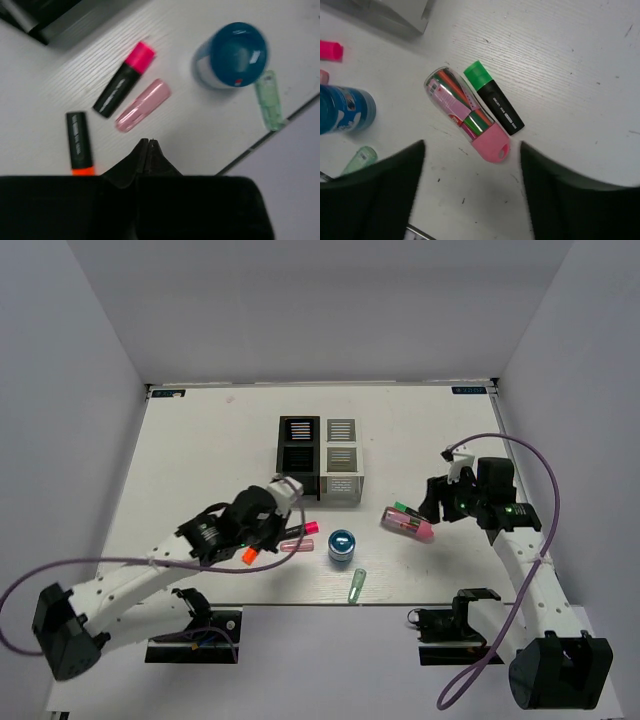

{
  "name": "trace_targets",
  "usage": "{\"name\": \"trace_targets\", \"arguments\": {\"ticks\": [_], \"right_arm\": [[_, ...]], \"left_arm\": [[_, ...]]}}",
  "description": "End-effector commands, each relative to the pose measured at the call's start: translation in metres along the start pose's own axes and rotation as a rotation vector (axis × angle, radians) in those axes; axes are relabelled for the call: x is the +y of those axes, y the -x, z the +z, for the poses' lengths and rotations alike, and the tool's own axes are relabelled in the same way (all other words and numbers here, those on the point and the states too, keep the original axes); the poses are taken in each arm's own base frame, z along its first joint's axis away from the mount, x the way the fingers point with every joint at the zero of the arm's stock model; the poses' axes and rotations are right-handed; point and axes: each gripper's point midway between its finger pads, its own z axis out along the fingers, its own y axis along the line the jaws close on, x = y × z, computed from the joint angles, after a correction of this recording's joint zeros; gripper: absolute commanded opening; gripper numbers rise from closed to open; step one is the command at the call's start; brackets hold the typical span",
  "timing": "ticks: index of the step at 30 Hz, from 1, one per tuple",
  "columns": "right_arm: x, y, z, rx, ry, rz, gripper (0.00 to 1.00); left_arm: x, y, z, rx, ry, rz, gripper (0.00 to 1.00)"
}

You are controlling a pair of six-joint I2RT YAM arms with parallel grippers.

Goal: Sort the stationery into containers
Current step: Pick up the stationery from the center of the board.

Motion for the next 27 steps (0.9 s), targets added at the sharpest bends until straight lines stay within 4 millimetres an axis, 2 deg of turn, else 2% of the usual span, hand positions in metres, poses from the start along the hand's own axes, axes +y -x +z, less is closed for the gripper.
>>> {"name": "trace_targets", "arguments": {"ticks": [1, 2, 3, 4, 5, 6, 7, 8, 9, 10, 11, 13, 15, 16, 18, 21, 22, 27], "right_arm": [[0.007, 0.008, -0.005, -0.034, 0.042, -0.059, 0.90], [0.006, 0.009, -0.006, -0.038, 0.032, -0.062, 0.90], [0.006, 0.010, -0.006, -0.038, 0.028, -0.057, 0.75], [0.007, 0.009, -0.006, -0.030, 0.032, -0.048, 0.35], [0.005, 0.008, -0.006, -0.024, 0.025, -0.034, 0.00], [0.008, 0.007, -0.005, -0.021, 0.039, -0.022, 0.00], [0.009, 0.007, -0.004, -0.015, 0.049, -0.025, 0.05], [0.015, 0.004, -0.004, -0.003, 0.082, -0.018, 0.29], [0.015, 0.005, -0.005, 0.000, 0.084, -0.014, 0.70], [0.017, 0.004, -0.005, 0.008, 0.092, -0.016, 0.77], [0.017, 0.004, -0.005, 0.014, 0.094, -0.010, 0.80], [0.017, 0.004, -0.005, 0.017, 0.089, -0.010, 0.83], [0.016, 0.005, -0.006, 0.013, 0.084, -0.013, 0.83], [0.016, 0.006, -0.006, 0.013, 0.086, -0.014, 0.83], [0.018, 0.005, -0.007, 0.015, 0.092, -0.012, 0.83], [0.018, 0.006, -0.008, 0.010, 0.094, -0.013, 0.83], [0.019, 0.006, -0.008, 0.011, 0.095, -0.009, 0.83], [0.019, 0.006, -0.008, 0.010, 0.097, -0.011, 0.83]], "left_arm": [[-0.040, 0.029, 0.002, -0.035, -0.033, 0.079, 0.09], [-0.054, 0.041, 0.012, -0.015, -0.019, 0.110, 0.30], [-0.057, 0.045, 0.015, -0.012, 0.012, 0.124, 0.76], [-0.059, 0.044, 0.015, -0.001, 0.058, 0.159, 0.87], [-0.069, 0.055, 0.028, 0.002, 0.111, 0.182, 1.00], [-0.077, 0.056, 0.030, -0.001, 0.115, 0.199, 1.00], [-0.078, 0.056, 0.040, 0.012, 0.131, 0.205, 1.00], [-0.084, 0.061, 0.043, 0.004, 0.125, 0.202, 1.00], [-0.086, 0.057, 0.054, 0.029, 0.138, 0.204, 1.00], [-0.091, 0.065, 0.056, 0.012, 0.132, 0.178, 1.00], [-0.092, 0.063, 0.059, 0.027, 0.139, 0.179, 1.00], [-0.094, 0.076, 0.064, 0.032, 0.200, 0.116, 1.00], [-0.088, 0.062, 0.072, 0.113, 0.277, 0.078, 1.00], [-0.097, 0.081, 0.068, 0.081, 0.260, 0.050, 1.00], [-0.101, 0.081, 0.070, 0.085, 0.264, 0.020, 1.00], [-0.105, 0.079, 0.071, 0.100, 0.240, -0.020, 1.00], [-0.099, 0.079, 0.073, 0.107, 0.253, -0.051, 1.00], [-0.100, 0.059, 0.072, 0.184, 0.237, -0.090, 1.00]]}}
